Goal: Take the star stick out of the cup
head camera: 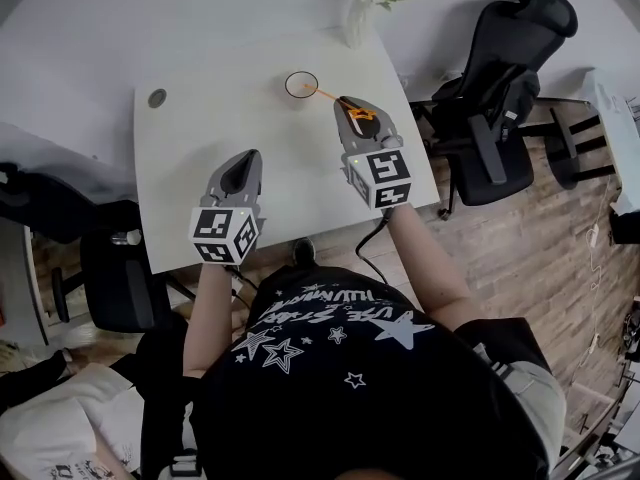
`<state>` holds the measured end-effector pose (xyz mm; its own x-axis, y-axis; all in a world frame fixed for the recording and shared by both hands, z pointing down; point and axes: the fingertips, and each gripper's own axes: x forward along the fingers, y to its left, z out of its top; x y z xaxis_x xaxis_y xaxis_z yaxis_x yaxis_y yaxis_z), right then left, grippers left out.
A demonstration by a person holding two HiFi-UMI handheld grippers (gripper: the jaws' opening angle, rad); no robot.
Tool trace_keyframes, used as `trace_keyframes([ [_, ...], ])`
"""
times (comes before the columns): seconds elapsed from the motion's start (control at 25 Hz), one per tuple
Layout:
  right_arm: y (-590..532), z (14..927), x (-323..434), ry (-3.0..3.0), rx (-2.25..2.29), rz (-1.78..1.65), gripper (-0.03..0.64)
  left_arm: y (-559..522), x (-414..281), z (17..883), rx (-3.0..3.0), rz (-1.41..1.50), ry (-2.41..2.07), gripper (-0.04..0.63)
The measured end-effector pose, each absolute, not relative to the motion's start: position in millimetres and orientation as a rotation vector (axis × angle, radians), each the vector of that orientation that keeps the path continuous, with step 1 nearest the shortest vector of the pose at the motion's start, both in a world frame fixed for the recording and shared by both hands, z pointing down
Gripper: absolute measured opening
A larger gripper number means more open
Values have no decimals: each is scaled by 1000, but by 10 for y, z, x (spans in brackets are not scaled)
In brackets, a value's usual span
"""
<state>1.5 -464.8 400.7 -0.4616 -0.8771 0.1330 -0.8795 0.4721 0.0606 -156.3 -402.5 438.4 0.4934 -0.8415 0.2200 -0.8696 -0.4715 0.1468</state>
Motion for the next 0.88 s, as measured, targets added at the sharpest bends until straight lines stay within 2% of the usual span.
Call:
trace_keyframes([
  [0.88,-2953,3806,786,-2592,1617,-5,32,-2470,-1018,4236,2535,135,-1488,3],
])
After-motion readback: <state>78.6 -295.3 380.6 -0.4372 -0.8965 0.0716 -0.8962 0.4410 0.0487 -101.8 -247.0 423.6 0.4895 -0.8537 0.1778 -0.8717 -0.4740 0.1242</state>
